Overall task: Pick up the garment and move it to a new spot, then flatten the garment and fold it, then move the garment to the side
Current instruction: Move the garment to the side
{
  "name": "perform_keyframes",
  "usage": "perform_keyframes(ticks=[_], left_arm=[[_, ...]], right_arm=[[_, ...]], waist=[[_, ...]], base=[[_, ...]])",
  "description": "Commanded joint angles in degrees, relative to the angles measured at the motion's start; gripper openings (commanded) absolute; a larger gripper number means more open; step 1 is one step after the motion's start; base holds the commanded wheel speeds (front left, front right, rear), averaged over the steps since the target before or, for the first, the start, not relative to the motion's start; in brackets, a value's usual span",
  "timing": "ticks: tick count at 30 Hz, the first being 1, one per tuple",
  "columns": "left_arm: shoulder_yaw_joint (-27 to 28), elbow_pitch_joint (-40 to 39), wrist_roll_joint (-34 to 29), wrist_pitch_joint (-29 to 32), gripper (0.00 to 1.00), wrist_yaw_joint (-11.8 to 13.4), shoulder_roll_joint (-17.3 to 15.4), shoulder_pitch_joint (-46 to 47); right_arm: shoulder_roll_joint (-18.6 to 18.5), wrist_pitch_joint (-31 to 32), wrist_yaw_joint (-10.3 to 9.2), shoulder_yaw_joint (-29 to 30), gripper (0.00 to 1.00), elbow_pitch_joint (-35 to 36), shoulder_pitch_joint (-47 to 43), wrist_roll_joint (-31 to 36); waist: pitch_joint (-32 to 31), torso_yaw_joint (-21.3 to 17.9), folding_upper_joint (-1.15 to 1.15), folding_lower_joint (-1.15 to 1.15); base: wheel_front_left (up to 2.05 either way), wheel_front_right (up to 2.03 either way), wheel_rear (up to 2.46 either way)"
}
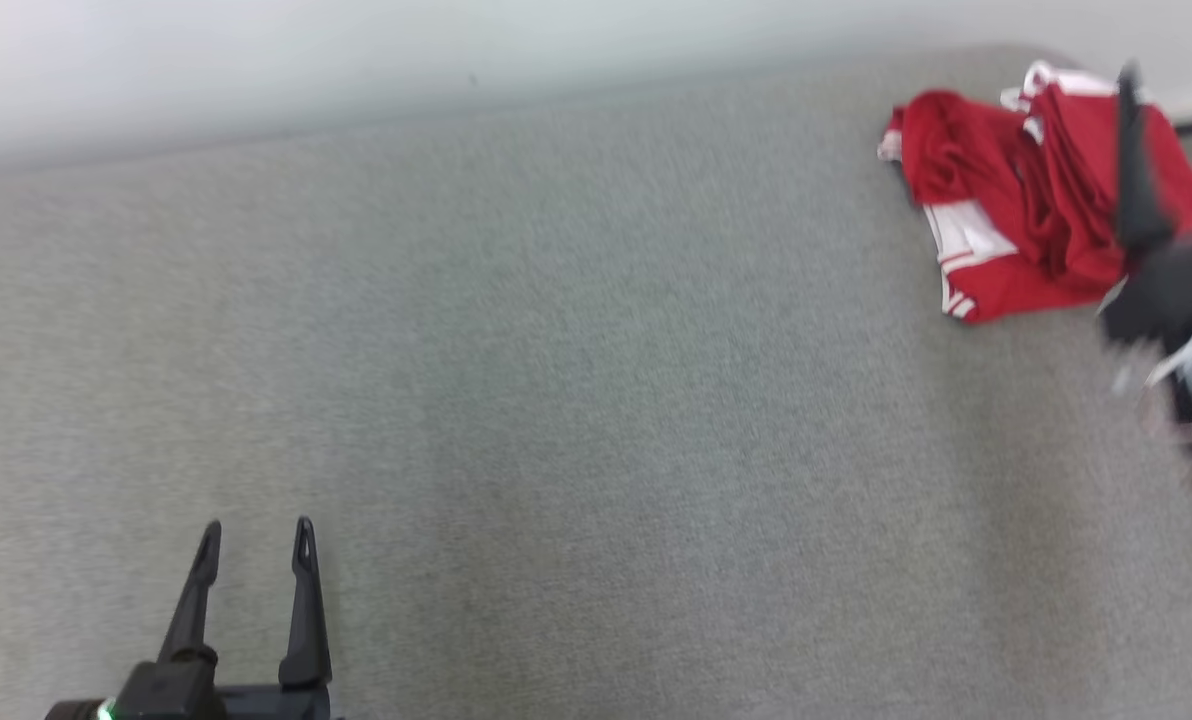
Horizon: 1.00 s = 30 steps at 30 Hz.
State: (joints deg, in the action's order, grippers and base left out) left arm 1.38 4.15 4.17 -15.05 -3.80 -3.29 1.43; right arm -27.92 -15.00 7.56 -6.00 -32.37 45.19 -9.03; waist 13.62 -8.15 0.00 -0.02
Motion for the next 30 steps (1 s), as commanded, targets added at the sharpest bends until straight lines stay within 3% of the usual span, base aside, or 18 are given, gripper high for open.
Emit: perform_keyframes(ticks=[1, 6, 24, 30], left_arm=[[0.16, 0.54, 0.62, -0.16, 1.0, -0.02, 0.25, -1.48], [0.03, 1.83, 0.42, -0.16, 1.0, -0.21, 0.4, -2.96], [-2.51, 5.23, 2.28, -0.16, 1.0, 0.97, 0.39, -5.27], [-2.58, 6.51, 0.7, -0.16, 1.0, 2.74, 0.4, -6.35]], right_arm=[[2.65, -0.11, -0.19, 1.91, 1.0, 2.12, -5.15, 1.14], [7.64, -0.11, -0.2, 7.34, 1.0, 7.42, -14.55, 2.21], [20.78, -0.12, -0.19, 9.65, 1.0, 15.66, -36.9, 4.31], [23.79, -0.11, -0.19, 9.81, 1.0, 17.8, -42.35, 4.45]], waist=[[-4.98, 2.92, 0.0, 0.02], [-7.05, 4.28, 0.0, 0.02], [-11.35, 7.59, 0.0, 0.02], [-12.49, 8.35, 0.0, 0.02]], base=[[0.0, 0.0, 0.0], [0.0, 0.0, 0.0], [0.0, 0.0, 0.0], [0.0, 0.0, 0.0]])
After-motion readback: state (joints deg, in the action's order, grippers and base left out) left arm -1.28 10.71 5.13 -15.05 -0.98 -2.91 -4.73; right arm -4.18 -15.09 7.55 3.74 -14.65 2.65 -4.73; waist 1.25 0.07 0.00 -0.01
